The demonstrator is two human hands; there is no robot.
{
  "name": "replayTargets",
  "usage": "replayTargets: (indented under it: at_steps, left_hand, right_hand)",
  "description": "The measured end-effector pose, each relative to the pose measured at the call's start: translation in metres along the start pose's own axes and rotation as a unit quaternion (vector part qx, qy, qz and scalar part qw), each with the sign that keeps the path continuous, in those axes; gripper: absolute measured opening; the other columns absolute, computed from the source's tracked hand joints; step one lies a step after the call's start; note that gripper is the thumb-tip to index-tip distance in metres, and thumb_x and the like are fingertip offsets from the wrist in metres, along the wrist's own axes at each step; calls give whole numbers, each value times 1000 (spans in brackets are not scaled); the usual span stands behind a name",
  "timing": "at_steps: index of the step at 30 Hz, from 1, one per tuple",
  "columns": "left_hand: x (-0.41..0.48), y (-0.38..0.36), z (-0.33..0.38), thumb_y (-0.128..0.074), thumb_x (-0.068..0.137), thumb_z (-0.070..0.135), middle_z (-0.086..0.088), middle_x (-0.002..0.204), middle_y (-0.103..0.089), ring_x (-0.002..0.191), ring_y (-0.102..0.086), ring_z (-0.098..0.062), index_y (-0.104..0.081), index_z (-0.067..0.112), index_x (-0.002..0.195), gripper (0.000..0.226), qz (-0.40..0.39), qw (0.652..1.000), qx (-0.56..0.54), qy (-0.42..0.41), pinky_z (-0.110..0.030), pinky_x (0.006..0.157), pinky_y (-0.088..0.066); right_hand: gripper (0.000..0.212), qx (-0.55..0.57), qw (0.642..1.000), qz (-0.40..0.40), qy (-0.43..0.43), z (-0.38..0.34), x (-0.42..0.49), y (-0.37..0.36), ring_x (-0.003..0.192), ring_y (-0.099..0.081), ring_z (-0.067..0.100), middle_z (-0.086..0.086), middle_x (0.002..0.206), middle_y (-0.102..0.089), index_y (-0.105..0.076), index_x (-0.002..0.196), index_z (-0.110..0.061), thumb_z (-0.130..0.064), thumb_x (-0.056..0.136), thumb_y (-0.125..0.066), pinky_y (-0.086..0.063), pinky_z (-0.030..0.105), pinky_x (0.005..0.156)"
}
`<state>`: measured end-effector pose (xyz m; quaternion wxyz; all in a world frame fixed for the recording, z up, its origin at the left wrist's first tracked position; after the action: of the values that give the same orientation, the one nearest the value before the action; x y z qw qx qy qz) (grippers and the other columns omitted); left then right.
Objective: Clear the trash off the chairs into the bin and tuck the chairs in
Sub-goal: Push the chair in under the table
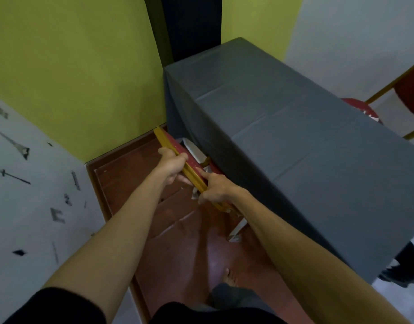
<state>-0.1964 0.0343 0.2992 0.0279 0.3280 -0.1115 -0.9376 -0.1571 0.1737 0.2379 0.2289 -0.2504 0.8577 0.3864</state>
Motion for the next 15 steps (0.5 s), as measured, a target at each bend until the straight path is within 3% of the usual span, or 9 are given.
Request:
replayTargets:
  at_steps: [3, 7, 11, 15]
  left_hand:
    - [0, -1, -1, -48, 102, 9, -10, 96, -55, 71, -69, -30, -13, 13, 141, 52, 15, 1000, 7, -11, -51, 49, -61]
    - [-1, -2, -2, -48, 102, 11, -10, 100, -52, 71, -67, -29, -17, 17, 136, 46, 25, 1000, 9, -10, -53, 51, -61]
    - [-2, -2, -3, -49, 102, 12, -13, 108, -53, 73, -67, -30, -19, 20, 130, 42, 30, 999, 10, -14, -49, 46, -60]
    - [-5, -3, -4, -51, 101, 14, -17, 115, -53, 82, -68, -35, -22, 24, 116, 34, 47, 999, -3, -17, -51, 48, -60]
  right_hand:
    - [107, -1, 1000, 2, -1, -1, -3, 0, 124, -61, 24, 0, 138, -63, -36, 156, -38, -37, 61, -86, -54, 39, 100]
    - [111, 1, 1000, 10, 1, 3, -7, 1, 130, -55, 28, 5, 144, -53, -16, 163, -36, -31, 76, -85, -48, 35, 97]
    - [107, 27, 999, 23, 5, 6, -13, -1, 126, -56, 25, 3, 143, -54, -20, 163, -34, -33, 78, -85, -44, 29, 88]
    - [102, 48, 998, 43, 10, 4, -19, -5, 128, -55, 25, 3, 145, -53, -21, 163, -34, -34, 81, -82, -46, 29, 93]
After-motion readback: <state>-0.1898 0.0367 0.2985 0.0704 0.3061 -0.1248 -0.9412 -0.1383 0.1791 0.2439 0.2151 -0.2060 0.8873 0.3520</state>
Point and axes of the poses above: each hand's wrist, its own x-axis towards the middle knuckle, its own y-axis out of the back of the hand, z = x × y, the point moved 1 cm from there along x, towards the middle knuckle
